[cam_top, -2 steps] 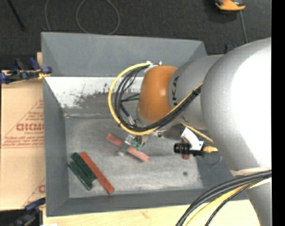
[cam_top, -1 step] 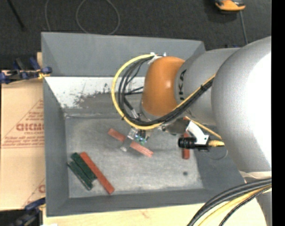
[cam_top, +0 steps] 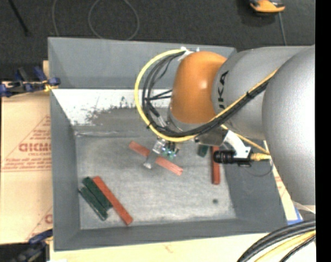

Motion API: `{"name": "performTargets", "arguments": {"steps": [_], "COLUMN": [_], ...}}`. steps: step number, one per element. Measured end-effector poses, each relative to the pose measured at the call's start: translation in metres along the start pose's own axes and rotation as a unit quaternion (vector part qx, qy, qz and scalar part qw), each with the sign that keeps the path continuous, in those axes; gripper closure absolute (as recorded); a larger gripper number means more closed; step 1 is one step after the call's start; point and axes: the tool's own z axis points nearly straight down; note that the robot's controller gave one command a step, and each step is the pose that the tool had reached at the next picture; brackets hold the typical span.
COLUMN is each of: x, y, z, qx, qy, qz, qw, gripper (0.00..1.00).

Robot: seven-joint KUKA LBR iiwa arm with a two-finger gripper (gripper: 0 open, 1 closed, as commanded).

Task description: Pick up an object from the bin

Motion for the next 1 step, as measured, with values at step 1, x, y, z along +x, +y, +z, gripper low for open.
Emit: {"name": "performTargets", "arguments": {"steps": [1], "x": [-0.0020], "y": [0.0003], "z": [-0.0248], "qx": [0.000], "qy": [0.0003], "qz": [-0.004], "qw": [1.0000], "gripper": [1.00]}}
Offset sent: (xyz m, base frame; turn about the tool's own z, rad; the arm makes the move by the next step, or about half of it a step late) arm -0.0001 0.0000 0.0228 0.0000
